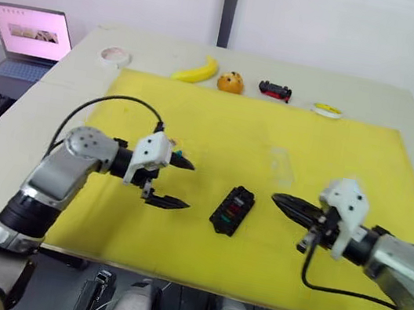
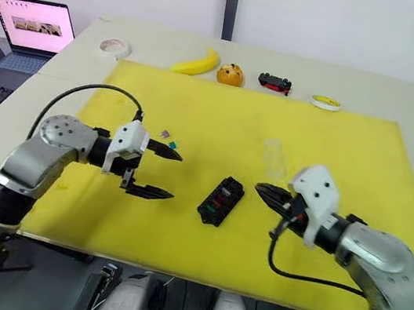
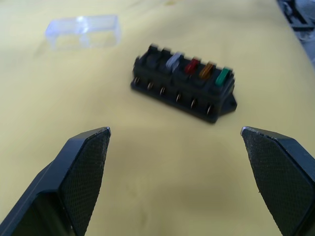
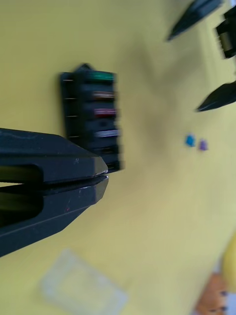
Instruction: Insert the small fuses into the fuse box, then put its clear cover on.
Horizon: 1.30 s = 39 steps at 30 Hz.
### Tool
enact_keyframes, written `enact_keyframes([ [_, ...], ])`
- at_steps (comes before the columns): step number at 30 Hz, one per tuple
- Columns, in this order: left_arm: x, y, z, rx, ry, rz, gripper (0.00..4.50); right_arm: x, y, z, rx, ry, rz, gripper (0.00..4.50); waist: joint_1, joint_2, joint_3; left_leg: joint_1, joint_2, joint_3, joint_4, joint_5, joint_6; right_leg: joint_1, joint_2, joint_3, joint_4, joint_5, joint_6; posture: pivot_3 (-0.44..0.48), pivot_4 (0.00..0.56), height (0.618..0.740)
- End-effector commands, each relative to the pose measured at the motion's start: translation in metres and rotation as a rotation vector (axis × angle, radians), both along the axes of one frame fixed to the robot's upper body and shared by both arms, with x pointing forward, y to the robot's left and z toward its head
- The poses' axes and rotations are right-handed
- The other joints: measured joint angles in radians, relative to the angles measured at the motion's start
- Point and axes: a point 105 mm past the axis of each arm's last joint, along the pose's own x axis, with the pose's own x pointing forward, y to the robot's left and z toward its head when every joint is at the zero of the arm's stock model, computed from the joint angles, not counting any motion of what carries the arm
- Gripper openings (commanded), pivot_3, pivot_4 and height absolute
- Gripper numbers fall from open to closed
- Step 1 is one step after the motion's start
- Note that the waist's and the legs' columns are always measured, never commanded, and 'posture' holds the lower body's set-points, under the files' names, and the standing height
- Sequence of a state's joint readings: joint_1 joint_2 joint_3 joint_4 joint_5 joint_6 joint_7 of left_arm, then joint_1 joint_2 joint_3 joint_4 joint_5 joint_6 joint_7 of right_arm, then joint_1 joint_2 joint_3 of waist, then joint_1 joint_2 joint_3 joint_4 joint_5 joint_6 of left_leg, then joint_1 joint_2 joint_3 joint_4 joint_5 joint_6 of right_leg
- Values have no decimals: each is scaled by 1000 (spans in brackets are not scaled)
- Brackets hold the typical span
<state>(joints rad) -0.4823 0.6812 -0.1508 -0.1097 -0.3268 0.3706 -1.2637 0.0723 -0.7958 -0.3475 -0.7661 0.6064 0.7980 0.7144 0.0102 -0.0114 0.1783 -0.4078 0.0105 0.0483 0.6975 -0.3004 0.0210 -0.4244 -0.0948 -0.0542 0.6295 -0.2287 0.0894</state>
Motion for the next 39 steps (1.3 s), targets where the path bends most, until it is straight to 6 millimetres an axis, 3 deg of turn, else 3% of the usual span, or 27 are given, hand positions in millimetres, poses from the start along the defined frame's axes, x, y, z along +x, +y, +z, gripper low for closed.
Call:
enact_keyframes([
  [1, -4, 20, 11, -65, -16, 99, 4500, -10, -16, 10, -26, -23, -4, 69, 1, 0, 0, 0, 0, 0, 0, 0, 0, 0, 0, 0, 0, 0, 0, 0, 150, 740],
  [4, -8, 72, 2, -121, 55, 350, 4500, -22, -62, 4, -75, 43, -120, 872, 1, 0, 0, 0, 0, 0, 0, 0, 0, 0, 0, 1, 0, 0, 0, 0, 150, 740],
  [7, -19, 116, -4, -131, 97, 539, 4500, -36, -95, 6, -108, 70, -179, 2348, 3, 0, 0, 0, 1, 0, 0, -1, 1, 0, 0, 0, -1, -1, 0, 0, 150, 740],
  [11, -36, 158, -5, -124, 111, 713, 4500, -45, -123, 15, -119, 57, -252, 4308, 4, 0, 0, 1, 1, 1, 0, -1, 0, 2, -1, 0, -1, -3, -4, 0, 150, 740],
  [14, -47, 171, -3, -133, 132, 775, 4500, -47, -134, 19, -122, 48, -287, 4415, 3, 0, 0, 1, 1, 1, 0, -1, 0, 1, -2, 0, -2, -3, -4, 0, 150, 740],
  [17, -52, 170, -1, -164, 177, 785, 4500, -45, -135, 20, -112, 41, -286, 4415, 4, 0, 0, 1, 1, 1, 0, -1, 0, 1, -2, 0, -2, -3, -4, 0, 150, 740],
  [21, -51, 150, -1, -236, 364, 742, 4500, -34, -112, 21, -71, 22, -211, 4415, 2, 0, 0, 1, 1, 1, 0, -1, 0, 1, -2, 1, -2, -3, -4, 0, 150, 740],
  [24, -40, 129, 12, -380, 453, 709, 4500, -25, -83, 25, -39, 3, -110, 4415, 2, 1, -1, 1, 1, 1, 0, -1, 0, 0, -2, 1, -1, -3, -4, 0, 150, 740],
  [28, -16, 101, 11, -432, 711, 700, 4500, -11, -16, 32, 37, -45, 95, 4415, 2, 0, -1, 1, 0, 1, 0, 0, -1, 1, -2, 1, 0, -1, 0, 0, 150, 740],
  [31, -8, 85, 13, -443, 867, 661, 4500, -4, 13, 29, 41, -51, 173, 4415, 1, 0, -1, 1, 0, 0, 0, 0, -1, 1, -1, 1, 1, -1, 1, 0, 150, 740],
  [35, 6, 66, 14, -471, 1002, 609, 4500, 8, 43, 26, 56, -61, 230, 4415, 1, -2, 0, 0, -1, 0, 0, 0, -1, 0, -1, 1, 1, -1, 1, 0, 150, 740],
  [39, 31, 58, 14, -575, 1112, 640, 4500, 20, 59, 21, 59, -62, 234, 4415, 4, -2, 0, 1, -1, -1, 0, 1, -2, 0, -1, 0, 2, -1, 1, 0, 150, 740],
])
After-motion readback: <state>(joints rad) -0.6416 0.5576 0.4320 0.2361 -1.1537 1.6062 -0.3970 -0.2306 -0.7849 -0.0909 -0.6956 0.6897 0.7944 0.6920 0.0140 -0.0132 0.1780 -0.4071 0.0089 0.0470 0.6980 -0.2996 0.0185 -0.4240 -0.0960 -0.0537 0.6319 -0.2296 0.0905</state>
